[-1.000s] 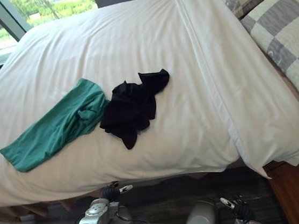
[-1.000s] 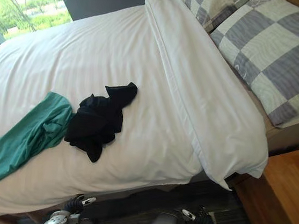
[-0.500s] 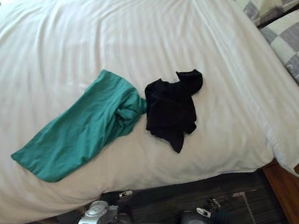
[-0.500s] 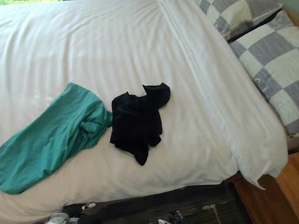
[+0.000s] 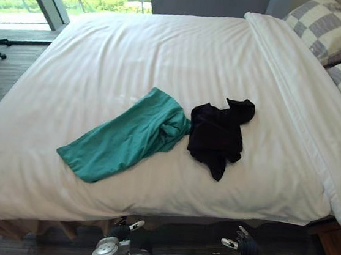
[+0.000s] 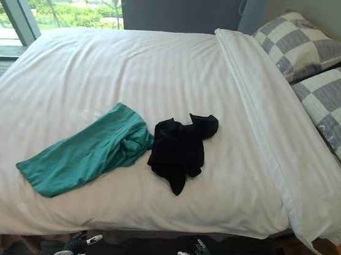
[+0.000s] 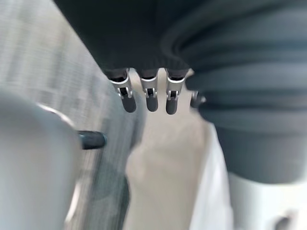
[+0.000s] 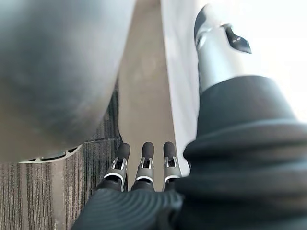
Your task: Tidy the bed and pick cloth on bed and put in laundry
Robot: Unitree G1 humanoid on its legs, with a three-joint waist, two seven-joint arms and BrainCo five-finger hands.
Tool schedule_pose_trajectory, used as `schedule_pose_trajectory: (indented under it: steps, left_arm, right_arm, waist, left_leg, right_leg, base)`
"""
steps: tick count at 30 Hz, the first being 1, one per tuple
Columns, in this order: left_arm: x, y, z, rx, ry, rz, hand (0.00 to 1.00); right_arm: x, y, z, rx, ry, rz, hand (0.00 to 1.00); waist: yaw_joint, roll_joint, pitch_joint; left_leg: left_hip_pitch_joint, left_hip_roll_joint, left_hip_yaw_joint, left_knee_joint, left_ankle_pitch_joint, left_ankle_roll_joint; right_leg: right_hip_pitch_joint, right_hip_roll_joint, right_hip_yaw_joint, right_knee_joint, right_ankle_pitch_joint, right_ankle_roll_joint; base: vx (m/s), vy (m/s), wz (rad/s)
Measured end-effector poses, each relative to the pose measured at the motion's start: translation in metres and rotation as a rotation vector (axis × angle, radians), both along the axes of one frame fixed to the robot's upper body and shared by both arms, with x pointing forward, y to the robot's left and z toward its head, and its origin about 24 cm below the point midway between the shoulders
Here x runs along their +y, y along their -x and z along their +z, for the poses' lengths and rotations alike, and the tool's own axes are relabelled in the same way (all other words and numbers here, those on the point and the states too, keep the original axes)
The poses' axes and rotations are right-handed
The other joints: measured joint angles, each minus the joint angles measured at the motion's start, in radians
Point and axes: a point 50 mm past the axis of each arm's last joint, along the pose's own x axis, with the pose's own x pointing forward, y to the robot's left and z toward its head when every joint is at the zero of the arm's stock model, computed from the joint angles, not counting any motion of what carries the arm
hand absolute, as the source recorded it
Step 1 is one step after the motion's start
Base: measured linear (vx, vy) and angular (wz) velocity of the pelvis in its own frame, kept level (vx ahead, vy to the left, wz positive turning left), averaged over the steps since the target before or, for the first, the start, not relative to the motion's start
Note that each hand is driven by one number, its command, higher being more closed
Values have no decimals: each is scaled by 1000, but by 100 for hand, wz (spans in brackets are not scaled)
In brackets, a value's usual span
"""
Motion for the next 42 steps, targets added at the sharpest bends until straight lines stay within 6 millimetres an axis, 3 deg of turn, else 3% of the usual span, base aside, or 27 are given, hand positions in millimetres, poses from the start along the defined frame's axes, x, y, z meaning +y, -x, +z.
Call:
schedule_pose_trajectory:
  steps: [2, 4, 5, 6, 9, 12, 15, 19, 22, 26, 31, 35, 37, 42]
  left_arm:
    - [2, 2, 0, 11, -4, 36, 0]
    - [3, 4, -1, 22, -7, 81, 0]
    - [5, 6, -1, 27, -9, 116, 0]
    - [6, 9, -1, 32, -10, 151, 0]
    - [2, 12, -1, 23, -5, 187, 0]
    - [8, 11, 0, 7, -27, 182, 0]
    - [12, 10, 0, 12, -40, 194, 0]
    - [13, 14, -1, 30, -41, 253, 0]
    - [12, 17, -2, 44, -53, 333, 0]
    - [12, 29, -3, 65, -43, 555, 0]
    - [27, 35, 1, 1, -54, 824, 0]
    - [51, 6, 21, -195, -92, 876, 0]
    - [72, -21, 43, -342, -144, 862, 0]
    - [116, -51, 96, -574, -351, 801, 0]
  right_arm:
    - [1, 1, -1, 14, 2, -5, 0]
    - [1, -3, 0, 6, 0, -10, 0]
    - [2, -2, 0, 6, -10, -31, 0]
    - [1, 0, 0, 4, -18, -64, 0]
    - [-4, 4, 0, 12, -26, -152, 0]
    - [4, 4, -2, 23, -52, -240, 0]
    - [10, 0, -5, 37, -87, -360, 0]
    - [10, 9, -8, 66, -115, -536, 0]
    - [3, 12, -8, 61, -99, -658, 0]
    - [-15, 25, -7, 20, -82, -966, 0]
    - [-43, 31, 5, -101, -20, -1222, 0]
    - [-66, 30, 21, -221, 36, -1355, 0]
    - [-85, 21, 38, -342, 58, -1417, 0]
    - [-118, 14, 67, -537, 94, -1454, 0]
  waist:
    - [4, -2, -4]
    - [5, -4, -4]
    - [5, -8, -5]
    - [2, -15, -11]
    - [1, 0, -14]
    - [18, -19, -24]
    - [4, -36, -27]
    - [-3, -37, -29]
    - [-5, -24, -30]
    - [-2, -15, -27]
    - [-1, -18, -27]
    - [14, -31, -22]
    - [25, -37, -27]
    - [26, -62, -45]
  left_leg:
    - [-9, -1, 7, 0, -1, 2]
    - [-21, -4, 60, 0, -21, 33]
    - [-24, -5, 143, 1, -43, 68]
    - [-28, -4, 210, 1, -43, 79]
    - [-27, -8, 202, 0, 23, 46]
    - [-18, -29, 196, 0, 26, 32]
    - [-3, -36, 199, 0, 24, 26]
    - [35, -19, 229, -1, 29, 11]
    - [40, 5, 256, -1, 34, 2]
    - [48, 35, 309, -2, 25, -12]
    - [59, 36, 339, -2, 15, -16]
    - [59, 36, 353, -2, 8, -15]
    - [56, 32, 357, -2, 7, -10]
    - [48, 22, 367, -2, 6, -7]
  right_leg:
    - [5, 0, -12, -3, -3, 6]
    - [14, -10, -27, -15, -1, 12]
    - [17, -31, -52, -21, 3, 20]
    - [23, -50, -83, -23, -2, 29]
    - [37, -56, -83, -7, -21, 29]
    - [53, -73, -57, -9, -23, 28]
    - [73, -70, -39, -14, -28, 17]
    - [102, -53, -1, -14, -27, 14]
    - [99, -30, 15, -18, -24, 9]
    - [98, -1, 49, -42, -14, -8]
    - [95, -9, 68, -53, -14, -8]
    - [91, -18, 69, -59, -14, -6]
    - [89, -24, 69, -62, -14, -6]
    - [84, -34, 76, -69, 0, 1]
  base:
    - [-73, 15, 39]
    - [1, 32, 50]
    - [61, 90, 74]
    - [77, 101, 101]
    - [119, 50, 53]
    - [198, 19, 18]
    - [141, -13, 9]
    - [70, -81, -12]
    - [-13, -96, -16]
    - [-54, -51, -24]
    - [-72, -3, -19]
    - [-60, 10, -6]
    - [0, 0, 0]
    - [64, 15, -3]
